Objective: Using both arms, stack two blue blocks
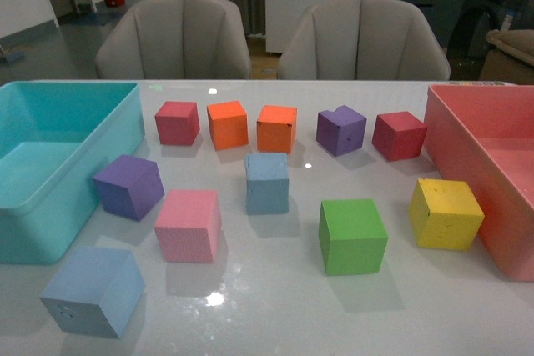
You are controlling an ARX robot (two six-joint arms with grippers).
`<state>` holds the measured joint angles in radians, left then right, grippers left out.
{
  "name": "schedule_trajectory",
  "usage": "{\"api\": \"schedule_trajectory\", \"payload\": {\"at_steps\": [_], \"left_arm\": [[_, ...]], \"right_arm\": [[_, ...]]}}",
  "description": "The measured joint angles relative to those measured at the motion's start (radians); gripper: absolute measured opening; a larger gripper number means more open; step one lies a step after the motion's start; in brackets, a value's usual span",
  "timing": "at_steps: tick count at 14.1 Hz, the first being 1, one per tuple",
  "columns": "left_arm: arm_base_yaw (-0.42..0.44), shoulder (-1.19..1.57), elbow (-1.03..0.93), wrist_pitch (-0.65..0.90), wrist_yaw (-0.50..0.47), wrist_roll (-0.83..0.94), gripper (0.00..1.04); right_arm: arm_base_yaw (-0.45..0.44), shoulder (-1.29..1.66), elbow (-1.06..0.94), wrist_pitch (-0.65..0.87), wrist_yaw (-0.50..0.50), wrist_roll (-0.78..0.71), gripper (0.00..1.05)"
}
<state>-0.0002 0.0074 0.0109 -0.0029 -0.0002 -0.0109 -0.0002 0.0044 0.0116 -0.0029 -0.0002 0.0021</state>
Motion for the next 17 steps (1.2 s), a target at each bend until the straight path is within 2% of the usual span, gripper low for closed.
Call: {"api": "schedule_trajectory", "payload": {"at_steps": [1,3,13,14,15,16,17], "left_arm": [[0.0,0.0,0.0,0.0,0.0,0.0,0.98],[0.0,0.0,0.0,0.0,0.0,0.0,0.98],[0.0,0.0,0.0,0.0,0.0,0.0,0.98],[0.0,0.0,0.0,0.0,0.0,0.0,0.98],[0.0,0.0,0.0,0.0,0.0,0.0,0.98],[0.0,0.0,0.0,0.0,0.0,0.0,0.98],[0.002,0.008,0.008,-0.036,0.007,-0.009,0.98]], "right_arm": [[0.0,0.0,0.0,0.0,0.0,0.0,0.2],[0.0,0.0,0.0,-0.001,0.0,0.0,0.31],[0.0,0.0,0.0,0.0,0.0,0.0,0.7],[0.0,0.0,0.0,0.0,0.0,0.0,0.79],[0.0,0.0,0.0,0.0,0.0,0.0,0.95],[0.0,0.0,0.0,0.0,0.0,0.0,1.0],[0.0,0.0,0.0,0.0,0.0,0.0,0.98]]}}
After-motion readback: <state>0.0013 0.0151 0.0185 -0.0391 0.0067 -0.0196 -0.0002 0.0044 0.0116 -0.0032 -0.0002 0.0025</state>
